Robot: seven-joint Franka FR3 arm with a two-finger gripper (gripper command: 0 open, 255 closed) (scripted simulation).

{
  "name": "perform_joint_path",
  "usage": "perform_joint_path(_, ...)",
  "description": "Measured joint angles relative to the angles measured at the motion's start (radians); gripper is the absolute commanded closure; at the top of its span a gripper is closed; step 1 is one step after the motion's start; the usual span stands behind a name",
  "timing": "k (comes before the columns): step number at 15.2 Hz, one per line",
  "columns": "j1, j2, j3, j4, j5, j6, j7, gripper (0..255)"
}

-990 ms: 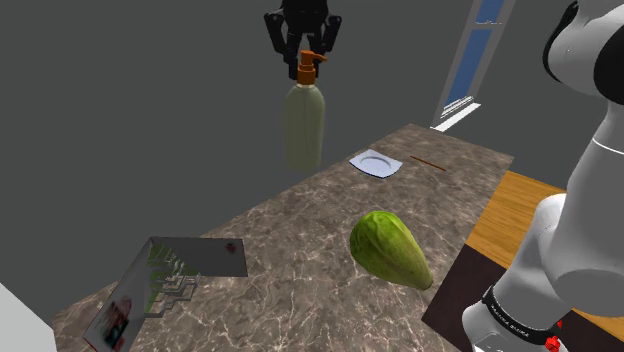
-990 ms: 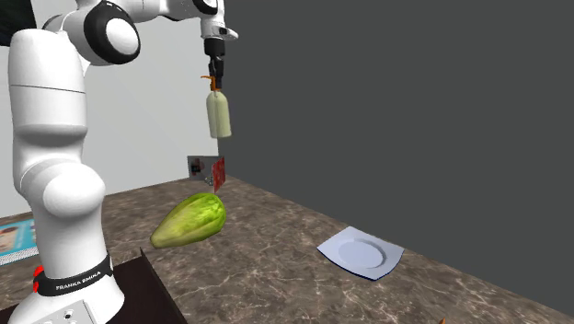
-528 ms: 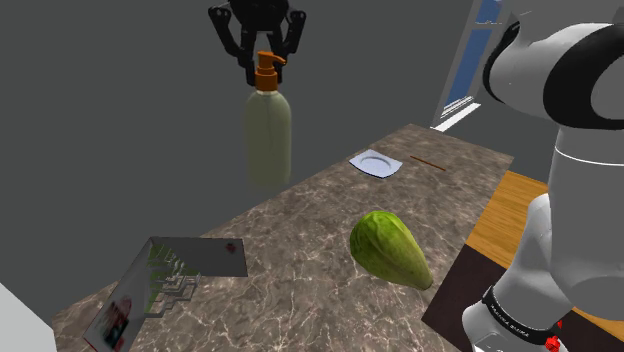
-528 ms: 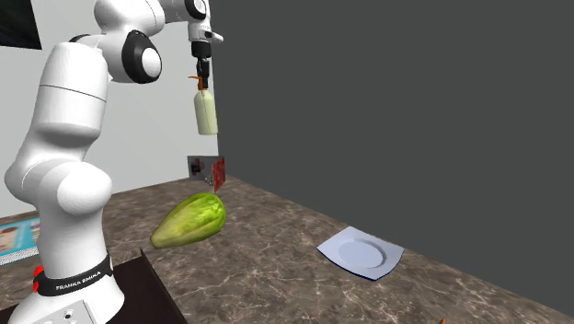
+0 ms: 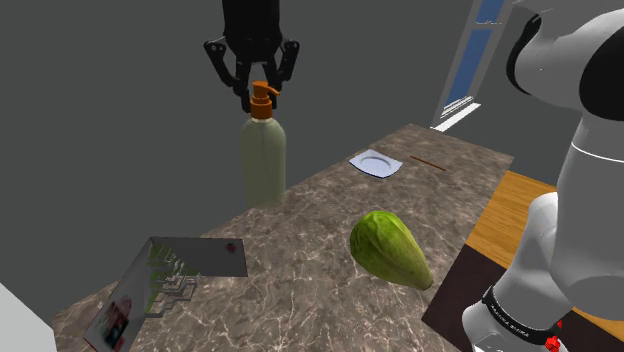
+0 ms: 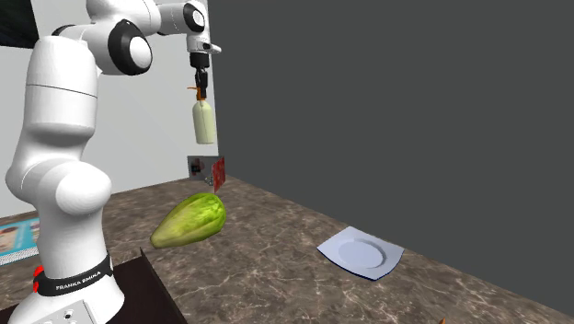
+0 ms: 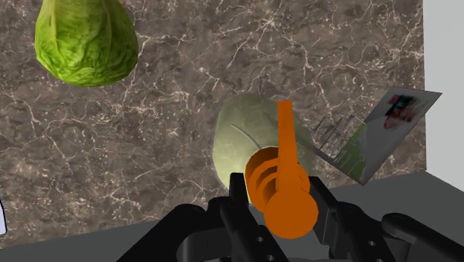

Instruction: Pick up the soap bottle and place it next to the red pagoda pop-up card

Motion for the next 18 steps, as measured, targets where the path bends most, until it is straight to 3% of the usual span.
perform_joint_path(6,-0.017,-0.064,-0.004,-0.177,0.020,0.115,-0.007,255)
perform_joint_path(18,-0.032,-0.126,-0.010,-0.424,0.038,0.303,-0.016,255)
